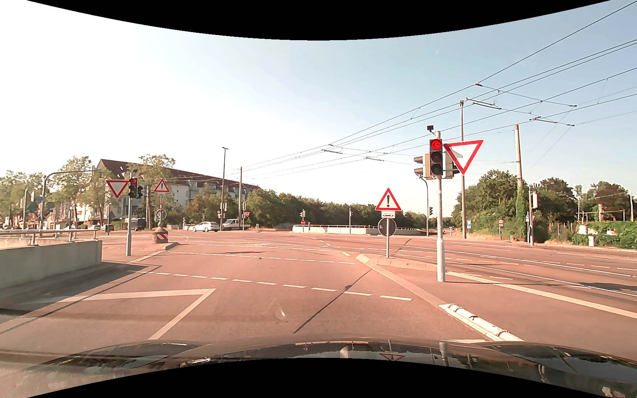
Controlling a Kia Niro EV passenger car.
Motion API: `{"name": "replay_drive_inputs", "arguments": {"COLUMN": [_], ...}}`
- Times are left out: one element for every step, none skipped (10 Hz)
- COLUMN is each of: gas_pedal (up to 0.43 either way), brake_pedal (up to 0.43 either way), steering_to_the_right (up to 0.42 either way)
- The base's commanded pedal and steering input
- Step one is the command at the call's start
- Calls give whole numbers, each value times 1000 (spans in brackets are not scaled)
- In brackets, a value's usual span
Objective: Follow the waypoints while adhering to traffic rules and regulations
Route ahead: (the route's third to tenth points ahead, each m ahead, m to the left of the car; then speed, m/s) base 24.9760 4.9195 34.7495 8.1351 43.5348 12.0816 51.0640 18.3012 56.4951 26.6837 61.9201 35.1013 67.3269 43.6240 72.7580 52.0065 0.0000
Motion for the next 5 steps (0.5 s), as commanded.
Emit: {"name": "replay_drive_inputs", "arguments": {"gas_pedal": [0, 0, 0, 0, 0], "brake_pedal": [232, 232, 232, 232, 232], "steering_to_the_right": [-81, -82, -82, -82, -82]}}
